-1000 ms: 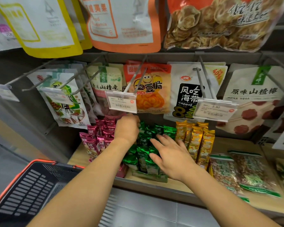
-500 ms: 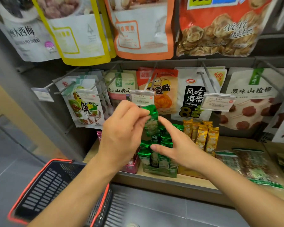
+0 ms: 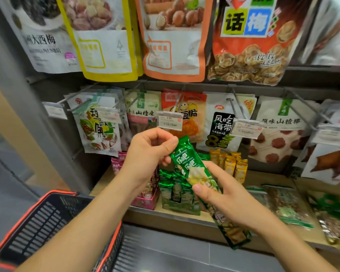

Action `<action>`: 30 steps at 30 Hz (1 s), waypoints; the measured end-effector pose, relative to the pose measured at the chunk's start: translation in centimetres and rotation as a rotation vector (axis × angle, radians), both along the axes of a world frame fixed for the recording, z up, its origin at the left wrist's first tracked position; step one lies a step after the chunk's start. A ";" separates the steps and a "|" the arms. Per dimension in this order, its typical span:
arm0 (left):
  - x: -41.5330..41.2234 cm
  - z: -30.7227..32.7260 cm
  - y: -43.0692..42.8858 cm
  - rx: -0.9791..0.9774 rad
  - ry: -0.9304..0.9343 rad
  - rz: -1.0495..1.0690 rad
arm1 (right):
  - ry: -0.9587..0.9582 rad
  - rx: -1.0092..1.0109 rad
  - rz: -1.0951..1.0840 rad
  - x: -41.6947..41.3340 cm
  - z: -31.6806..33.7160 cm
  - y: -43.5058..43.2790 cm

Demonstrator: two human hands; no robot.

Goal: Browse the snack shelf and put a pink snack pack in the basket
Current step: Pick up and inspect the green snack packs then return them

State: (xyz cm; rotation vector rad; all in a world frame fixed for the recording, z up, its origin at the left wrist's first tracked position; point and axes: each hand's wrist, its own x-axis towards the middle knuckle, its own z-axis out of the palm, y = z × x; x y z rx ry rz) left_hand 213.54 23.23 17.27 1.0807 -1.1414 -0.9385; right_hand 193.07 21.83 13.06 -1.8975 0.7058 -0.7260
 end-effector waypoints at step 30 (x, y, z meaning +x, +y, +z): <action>2.2 -0.9 -0.9 0.100 0.112 -0.274 | 0.133 0.404 0.108 -2.5 -0.1 -0.5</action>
